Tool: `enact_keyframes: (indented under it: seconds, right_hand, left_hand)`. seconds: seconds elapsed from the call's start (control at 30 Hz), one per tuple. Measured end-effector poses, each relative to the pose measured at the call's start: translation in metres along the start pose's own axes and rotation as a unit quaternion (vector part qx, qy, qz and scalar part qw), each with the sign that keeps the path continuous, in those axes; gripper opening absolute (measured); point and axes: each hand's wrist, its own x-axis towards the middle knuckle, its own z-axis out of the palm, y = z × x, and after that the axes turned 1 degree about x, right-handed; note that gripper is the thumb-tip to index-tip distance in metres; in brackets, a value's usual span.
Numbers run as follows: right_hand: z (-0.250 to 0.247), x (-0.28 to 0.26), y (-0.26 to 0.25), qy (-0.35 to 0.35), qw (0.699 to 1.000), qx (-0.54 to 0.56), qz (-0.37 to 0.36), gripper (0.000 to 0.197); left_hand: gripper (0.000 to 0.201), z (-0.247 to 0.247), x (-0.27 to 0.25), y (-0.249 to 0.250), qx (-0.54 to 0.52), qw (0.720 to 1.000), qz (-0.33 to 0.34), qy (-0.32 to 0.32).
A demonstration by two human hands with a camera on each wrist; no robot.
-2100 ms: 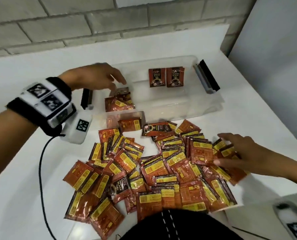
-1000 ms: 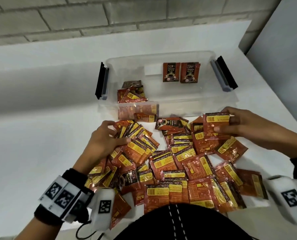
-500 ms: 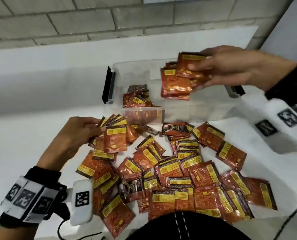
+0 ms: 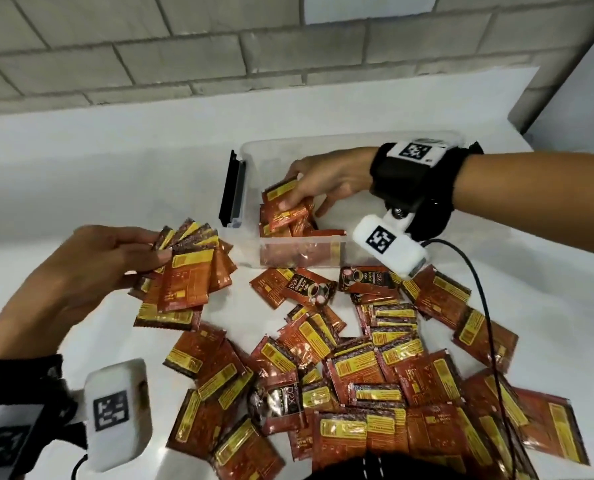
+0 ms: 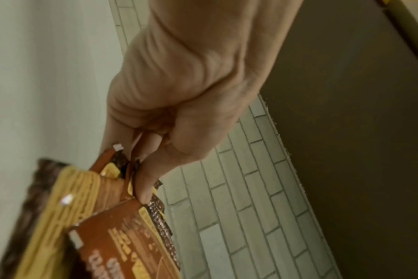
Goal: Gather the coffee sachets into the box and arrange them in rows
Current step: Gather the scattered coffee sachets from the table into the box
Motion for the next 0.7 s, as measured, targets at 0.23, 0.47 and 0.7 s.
enact_keyframes:
  seconds: [0.23,0.47,0.7]
  right_hand:
    - [-0.015,-0.001,0.003,-0.002,0.993,-0.11,-0.053,0.059]
    - [-0.071,-0.075,0.035,0.135,0.978,-0.051,-0.149,0.017]
    - [-0.06,-0.158,0.105,0.22,0.97,-0.025,-0.101,0.022]
  left_hand:
    - [0.013,0.016,0.023,0.068,-0.05,0.992,0.116,0.002]
    - [0.012,0.069,0.068,0.118,0.052,0.975,0.208,-0.052]
    - [0.019,0.106,0.091,0.107,0.288,0.911,0.251,-0.154]
